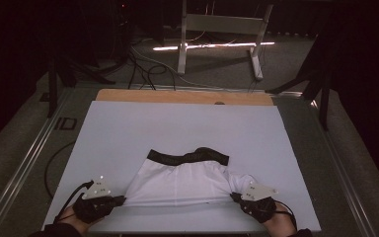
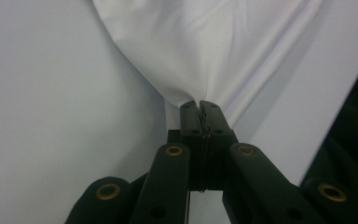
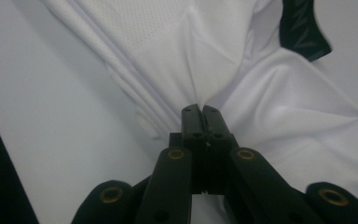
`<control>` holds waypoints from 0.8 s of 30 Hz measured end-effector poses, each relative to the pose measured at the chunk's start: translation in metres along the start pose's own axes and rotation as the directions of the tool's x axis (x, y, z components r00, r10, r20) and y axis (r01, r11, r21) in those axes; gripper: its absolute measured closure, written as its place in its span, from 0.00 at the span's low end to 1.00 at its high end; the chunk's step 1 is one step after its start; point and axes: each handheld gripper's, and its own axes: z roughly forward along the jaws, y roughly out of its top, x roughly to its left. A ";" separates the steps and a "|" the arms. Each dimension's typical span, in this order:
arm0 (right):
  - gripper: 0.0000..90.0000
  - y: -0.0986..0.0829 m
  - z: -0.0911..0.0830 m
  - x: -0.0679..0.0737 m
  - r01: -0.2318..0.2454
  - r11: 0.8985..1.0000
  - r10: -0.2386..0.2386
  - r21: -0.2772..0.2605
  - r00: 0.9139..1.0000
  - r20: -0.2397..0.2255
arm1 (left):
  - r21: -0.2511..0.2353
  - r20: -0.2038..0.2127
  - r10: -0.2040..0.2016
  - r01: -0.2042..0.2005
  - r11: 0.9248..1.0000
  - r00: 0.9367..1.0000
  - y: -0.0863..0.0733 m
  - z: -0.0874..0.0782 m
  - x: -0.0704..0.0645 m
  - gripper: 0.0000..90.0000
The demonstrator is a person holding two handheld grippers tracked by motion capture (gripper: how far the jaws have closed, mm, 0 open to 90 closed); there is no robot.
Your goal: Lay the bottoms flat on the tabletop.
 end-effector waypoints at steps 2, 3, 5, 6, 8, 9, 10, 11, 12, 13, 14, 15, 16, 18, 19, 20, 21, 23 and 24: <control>1.00 -0.001 0.001 0.000 0.006 1.000 -0.006 0.008 1.000 -0.001 | 0.004 0.016 -0.030 0.030 1.000 0.999 -0.002 0.001 0.000 1.00; 1.00 -0.002 0.002 0.001 0.007 1.000 -0.007 0.017 1.000 0.000 | 0.014 0.014 -0.035 0.035 0.999 0.999 -0.004 0.002 -0.001 1.00; 1.00 -0.004 0.004 0.001 0.016 0.999 -0.017 0.035 1.000 0.001 | 0.025 0.027 -0.056 0.055 0.998 0.998 -0.006 0.003 -0.002 1.00; 1.00 -0.005 0.006 0.000 0.016 0.999 -0.016 0.049 1.000 0.000 | 0.023 0.029 -0.056 0.056 0.998 0.998 -0.007 0.004 -0.002 1.00; 1.00 -0.005 0.008 0.000 0.010 0.999 -0.009 0.051 1.000 -0.007 | 0.023 0.033 -0.056 0.056 0.998 0.998 -0.008 0.006 -0.003 1.00; 1.00 -0.005 0.007 0.000 0.002 0.999 -0.001 0.043 1.000 -0.012 | 0.015 0.041 -0.059 0.059 0.998 0.997 -0.007 0.006 -0.002 1.00; 1.00 -0.005 0.007 0.000 0.002 0.999 -0.001 0.043 1.000 -0.012 | 0.005 0.048 -0.046 0.046 0.999 0.998 -0.007 0.005 -0.002 1.00; 0.99 -0.003 0.004 -0.001 -0.009 1.000 0.009 0.014 0.999 -0.031 | -0.009 0.046 -0.032 0.032 0.999 0.998 -0.005 0.004 -0.002 0.98; 0.99 -0.003 0.004 -0.001 -0.009 1.000 0.009 0.014 0.999 -0.031 | -0.032 0.049 -0.036 0.037 0.999 0.998 -0.004 0.003 -0.001 0.98; 0.88 0.000 -0.001 -0.002 -0.021 0.999 0.019 -0.026 0.999 -0.043 | -0.080 0.040 -0.016 0.019 0.997 0.999 -0.001 -0.001 0.000 0.82; 0.81 0.001 -0.004 -0.004 -0.035 0.998 0.033 -0.044 0.999 -0.041 | -0.080 0.040 -0.016 0.019 0.997 0.999 -0.001 -0.001 0.000 0.72; 0.72 0.003 -0.006 -0.005 -0.050 0.997 0.047 -0.061 0.998 -0.050 | -0.109 0.044 -0.017 0.022 0.994 0.999 0.005 -0.004 0.003 0.66; 0.72 0.003 -0.006 -0.005 -0.050 0.997 0.047 -0.061 0.998 -0.050 | -0.109 0.044 -0.017 0.022 0.994 0.999 0.005 -0.004 0.003 0.60; 0.54 0.007 -0.012 -0.013 -0.108 0.988 0.100 -0.113 0.992 -0.073 | -0.146 0.053 -0.041 0.048 0.988 0.998 0.016 -0.006 0.007 0.48; 0.54 0.007 -0.012 -0.013 -0.108 0.988 0.100 -0.113 0.992 -0.073 | -0.146 0.053 -0.041 0.048 0.988 0.998 0.016 -0.006 0.007 0.43; 0.45 0.012 -0.015 -0.018 -0.126 0.982 0.116 -0.137 0.990 -0.080 | -0.143 0.034 -0.028 0.033 0.989 0.999 0.025 -0.005 0.009 0.39; 0.45 0.012 -0.015 -0.018 -0.126 0.982 0.116 -0.137 0.990 -0.080 | -0.143 0.034 -0.028 0.033 0.989 0.999 0.025 -0.005 0.009 0.36; 0.29 0.020 -0.017 -0.023 -0.136 0.978 0.126 -0.157 0.989 -0.071 | -0.140 0.040 -0.031 0.036 0.990 0.999 0.034 -0.002 0.011 0.32; 0.24 0.023 -0.017 -0.025 -0.142 0.977 0.129 -0.161 0.988 -0.086 | -0.131 0.038 -0.032 0.037 0.991 0.999 0.038 -0.001 0.012 0.30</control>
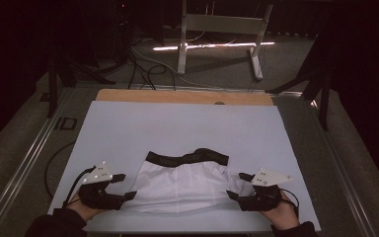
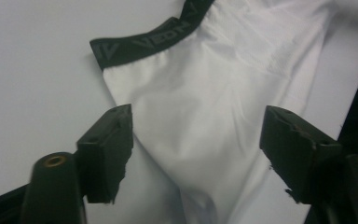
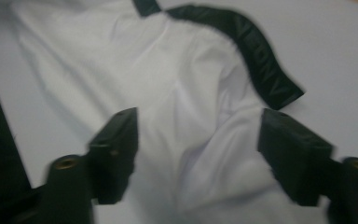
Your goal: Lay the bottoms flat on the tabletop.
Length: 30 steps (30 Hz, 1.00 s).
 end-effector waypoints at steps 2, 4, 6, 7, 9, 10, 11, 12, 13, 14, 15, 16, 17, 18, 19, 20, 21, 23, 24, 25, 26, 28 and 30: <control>0.19 0.003 0.001 -0.002 0.008 1.000 -0.008 -0.011 1.000 -0.010 | 0.007 0.004 0.002 -0.002 1.000 1.000 0.007 0.005 0.003 0.28; 0.16 0.009 0.002 -0.006 -0.005 1.000 0.005 -0.021 1.000 -0.018 | 0.012 0.013 0.009 -0.009 1.000 1.000 0.014 0.009 0.005 0.26; 0.15 0.016 0.005 -0.011 -0.018 0.999 0.017 -0.043 1.000 -0.003 | 0.019 0.019 0.015 -0.015 1.000 1.000 0.019 0.014 0.007 0.20; 0.15 0.016 0.005 -0.011 -0.018 0.999 0.017 -0.043 1.000 -0.003 | 0.020 0.024 0.014 -0.015 1.000 1.000 0.021 0.016 0.008 0.20; 0.14 0.021 0.008 -0.015 -0.010 0.999 0.011 -0.043 1.000 0.003 | 0.023 0.020 0.016 -0.017 1.000 1.000 0.026 0.020 0.011 0.18; 0.13 0.025 0.010 -0.020 -0.018 0.998 0.019 -0.055 1.000 0.018 | 0.020 0.025 0.016 -0.016 1.000 1.000 0.027 0.021 0.013 0.14; 0.13 0.028 0.011 -0.022 -0.012 0.998 0.013 -0.057 1.000 0.028 | 0.020 0.024 0.014 -0.014 1.000 1.000 0.029 0.022 0.016 0.13; 0.13 0.028 0.011 -0.022 -0.012 0.998 0.013 -0.057 1.000 0.028 | 0.017 0.009 0.015 -0.015 1.000 1.000 0.031 0.023 0.017 0.13; 0.13 0.031 0.012 -0.024 -0.005 0.998 0.008 -0.056 0.999 0.051 | 0.013 0.012 0.012 -0.012 1.000 1.000 0.033 0.024 0.019 0.13; 0.13 0.034 0.013 -0.027 0.001 0.998 0.003 -0.067 0.998 0.061 | 0.010 0.000 0.013 -0.013 1.000 1.000 0.035 0.025 0.021 0.13; 0.13 0.037 0.014 -0.029 -0.002 0.997 0.007 -0.077 0.998 0.062 | 0.007 -0.009 0.007 -0.007 1.000 1.000 0.037 0.026 0.023 0.13; 0.13 0.039 0.014 -0.032 -0.002 0.995 0.008 -0.096 0.998 0.061 | 0.005 -0.003 -0.001 0.001 1.000 1.000 0.039 0.026 0.026 0.13; 0.12 0.042 0.015 -0.035 -0.012 0.994 0.020 -0.107 0.997 0.074 | 0.003 -0.016 0.002 -0.002 1.000 1.000 0.041 0.027 0.028 0.13; 0.12 0.044 0.016 -0.039 -0.011 0.994 0.021 -0.112 0.996 0.091 | 0.005 -0.015 -0.002 0.002 1.000 1.000 0.043 0.028 0.030 0.13; 0.12 0.047 0.017 -0.042 -0.022 0.993 0.033 -0.116 0.995 0.089 | 0.002 -0.013 -0.005 0.005 1.000 1.000 0.045 0.030 0.033 0.13; 0.12 0.050 0.018 -0.046 -0.031 0.994 0.041 -0.103 0.995 0.095 | 0.003 -0.020 -0.008 0.008 1.000 1.000 0.046 0.031 0.036 0.13; 0.12 0.053 0.020 -0.049 -0.030 0.996 0.040 -0.086 0.993 0.112 | 0.002 -0.020 -0.014 0.014 1.000 1.000 0.048 0.033 0.038 0.13; 0.12 0.058 0.024 -0.054 -0.055 0.996 0.064 -0.068 0.988 0.140 | -0.002 -0.032 -0.023 0.023 1.000 0.999 0.051 0.036 0.043 0.13; 0.12 0.061 0.027 -0.056 -0.063 0.996 0.070 -0.056 0.989 0.133 | 0.001 -0.030 -0.028 0.028 1.000 0.999 0.053 0.039 0.046 0.13; 0.14 0.062 0.029 -0.059 -0.073 0.996 0.077 -0.043 0.990 0.116 | 0.001 -0.029 -0.038 0.038 0.999 0.999 0.054 0.042 0.048 0.13; 0.16 0.063 0.033 -0.062 -0.087 0.996 0.090 -0.029 0.991 0.094 | 0.009 -0.025 -0.046 0.046 0.999 0.999 0.055 0.045 0.051 0.13; 0.15 0.063 0.040 -0.066 -0.134 0.991 0.135 -0.028 0.989 0.067 | 0.019 -0.030 -0.061 0.062 0.998 0.998 0.055 0.052 0.056 0.13; 0.17 0.060 0.047 -0.068 -0.144 0.989 0.145 -0.017 0.986 0.086 | 0.020 -0.030 -0.080 0.081 0.997 0.996 0.054 0.059 0.060 0.15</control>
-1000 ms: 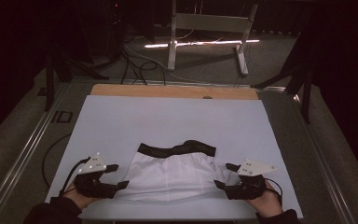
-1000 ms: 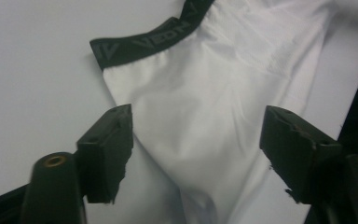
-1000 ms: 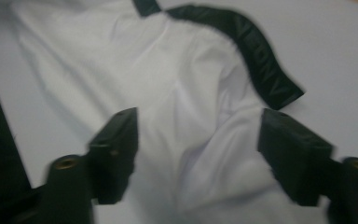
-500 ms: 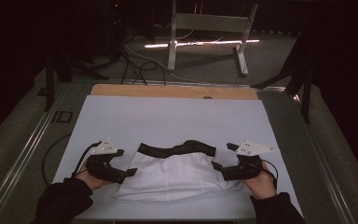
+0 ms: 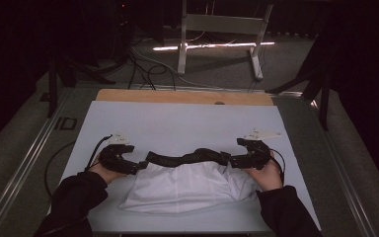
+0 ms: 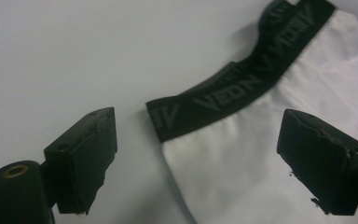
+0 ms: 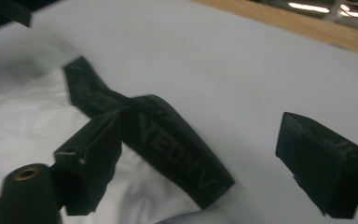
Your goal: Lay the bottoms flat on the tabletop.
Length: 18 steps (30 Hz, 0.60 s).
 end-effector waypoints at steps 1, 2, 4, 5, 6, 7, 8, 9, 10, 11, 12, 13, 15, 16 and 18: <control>0.18 -0.002 0.004 -0.002 -0.011 1.000 0.011 0.009 1.000 -0.003 | 0.000 0.007 -0.011 0.011 1.000 1.000 0.000 0.003 0.002 0.18; 0.19 -0.004 0.008 -0.003 -0.027 1.000 0.027 0.016 1.000 -0.002 | 0.006 0.001 -0.021 0.021 1.000 1.000 0.000 0.007 0.004 0.18; 0.28 -0.014 0.019 -0.008 -0.054 0.997 0.054 0.059 0.999 -0.005 | 0.030 0.001 -0.052 0.052 0.998 0.999 -0.002 0.020 0.009 0.20; 0.28 -0.014 0.019 -0.008 -0.054 0.997 0.054 0.059 0.999 -0.005 | 0.030 0.001 -0.052 0.052 0.998 0.999 -0.002 0.020 0.009 0.21; 0.34 -0.017 0.022 -0.009 -0.068 0.995 0.069 0.076 0.998 -0.010 | 0.035 0.004 -0.065 0.065 0.997 0.998 -0.003 0.023 0.011 0.23; 0.38 -0.024 0.028 -0.011 -0.077 0.991 0.079 0.107 0.997 -0.015 | 0.038 0.014 -0.082 0.081 0.996 0.997 -0.004 0.027 0.012 0.24; 0.38 -0.024 0.028 -0.011 -0.077 0.991 0.079 0.107 0.997 -0.015 | 0.040 0.017 -0.091 0.090 0.995 0.996 -0.005 0.031 0.014 0.24; 0.40 -0.027 0.031 -0.012 -0.079 0.989 0.081 0.127 0.997 -0.008 | 0.050 0.007 -0.096 0.095 0.994 0.995 -0.007 0.035 0.015 0.25; 0.41 -0.029 0.034 -0.013 -0.089 0.986 0.091 0.143 0.996 -0.007 | 0.055 0.007 -0.106 0.106 0.993 0.994 -0.008 0.038 0.016 0.28; 0.42 -0.032 0.036 -0.015 -0.094 0.983 0.095 0.155 0.996 0.002 | 0.060 0.004 -0.113 0.112 0.992 0.994 -0.010 0.041 0.017 0.29; 0.45 -0.034 0.038 -0.016 -0.114 0.979 0.116 0.167 0.993 0.003 | 0.065 0.000 -0.122 0.122 0.990 0.993 -0.011 0.044 0.018 0.32; 0.45 -0.036 0.040 -0.017 -0.133 0.975 0.135 0.180 0.991 0.001 | 0.068 0.002 -0.123 0.122 0.990 0.992 -0.013 0.047 0.019 0.36; 0.51 -0.041 0.044 -0.020 -0.140 0.968 0.144 0.209 0.990 -0.001 | 0.080 -0.002 -0.122 0.121 0.989 0.993 -0.016 0.051 0.019 0.45; 0.51 -0.043 0.046 -0.020 -0.146 0.962 0.149 0.229 0.989 0.005 | 0.070 0.002 -0.119 0.118 0.990 0.993 -0.016 0.051 0.020 0.45; 0.61 -0.046 0.049 -0.021 -0.148 0.958 0.159 0.244 0.987 -0.025 | 0.064 0.007 -0.126 0.126 0.990 0.992 -0.017 0.052 0.021 0.57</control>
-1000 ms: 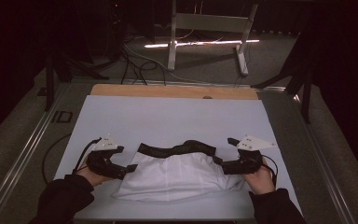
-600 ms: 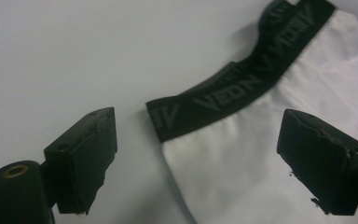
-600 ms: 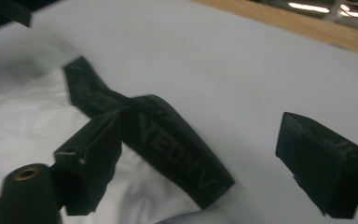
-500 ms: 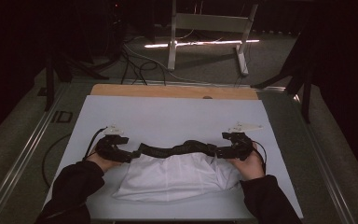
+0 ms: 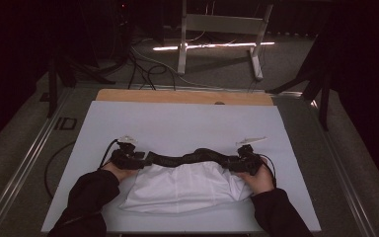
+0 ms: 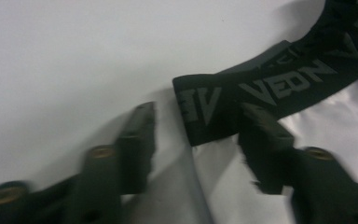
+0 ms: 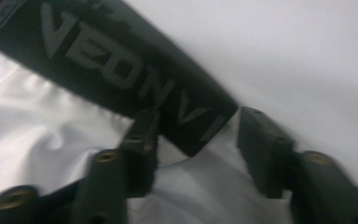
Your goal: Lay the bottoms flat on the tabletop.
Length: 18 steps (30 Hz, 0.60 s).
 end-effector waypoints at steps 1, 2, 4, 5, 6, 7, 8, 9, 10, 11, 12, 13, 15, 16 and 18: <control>0.63 -0.001 0.001 0.000 0.003 1.000 -0.002 0.005 1.000 -0.015 | 0.000 0.011 0.008 -0.008 1.000 1.000 0.000 0.001 -0.001 0.62; 0.75 -0.002 0.003 0.000 0.014 1.000 -0.013 0.011 0.999 -0.036 | 0.002 0.011 0.015 -0.015 1.000 1.000 0.000 0.002 -0.002 0.69; 0.78 -0.002 0.003 0.002 0.019 1.000 -0.018 0.018 0.999 -0.047 | 0.005 0.031 0.024 -0.024 1.000 0.999 0.000 0.004 -0.004 0.72; 0.83 -0.001 0.003 0.002 0.024 0.999 -0.023 0.023 0.999 -0.049 | 0.007 0.034 0.029 -0.029 1.000 0.999 0.000 0.005 -0.005 0.74; 0.89 -0.001 0.004 0.002 0.021 1.000 -0.020 0.022 0.998 -0.065 | 0.012 0.042 0.028 -0.028 1.000 0.999 0.001 0.005 -0.006 0.77; 0.95 0.000 0.002 0.003 0.024 1.000 -0.023 0.012 0.998 -0.052 | 0.015 0.041 0.039 -0.039 0.999 0.998 0.001 0.006 -0.007 0.89; 0.95 0.000 0.001 0.003 0.023 1.000 -0.023 0.005 0.999 -0.049 | 0.012 0.033 0.046 -0.046 0.999 0.998 0.002 0.006 -0.008 0.93; 0.95 0.000 0.001 0.003 0.023 1.000 -0.023 0.005 0.999 -0.049 | 0.001 0.033 0.050 -0.050 0.999 0.998 0.002 0.005 -0.008 0.93; 0.96 0.001 -0.001 0.003 0.024 1.000 -0.024 -0.008 0.999 -0.042 | -0.007 0.027 0.050 -0.050 0.999 0.998 0.003 0.004 -0.008 0.94; 0.96 0.002 -0.004 0.003 0.024 0.999 -0.025 -0.023 0.999 -0.027 | -0.018 0.021 0.059 -0.059 0.998 0.998 0.004 0.002 -0.009 0.95; 0.96 0.003 -0.008 0.002 0.015 0.999 -0.016 -0.044 1.000 -0.023 | -0.032 0.012 0.072 -0.072 0.997 0.997 0.005 0.000 -0.009 0.95; 0.96 0.005 -0.012 0.001 -0.001 0.998 0.000 -0.069 1.000 -0.023 | -0.047 -0.001 0.080 -0.080 0.996 0.997 0.007 -0.003 -0.010 0.96; 0.96 0.009 -0.025 -0.006 -0.024 0.993 0.024 -0.119 1.000 -0.007 | -0.083 -0.023 0.084 -0.085 0.993 0.996 0.014 -0.012 -0.007 0.96; 0.96 0.011 -0.029 -0.008 -0.033 0.991 0.032 -0.133 0.999 -0.010 | -0.083 -0.023 0.084 -0.085 0.993 0.996 0.014 -0.012 -0.007 0.96; 0.96 0.013 -0.033 -0.010 -0.035 0.989 0.034 -0.144 0.999 -0.009 | -0.108 -0.044 0.081 -0.085 0.991 0.996 0.018 -0.018 -0.005 0.96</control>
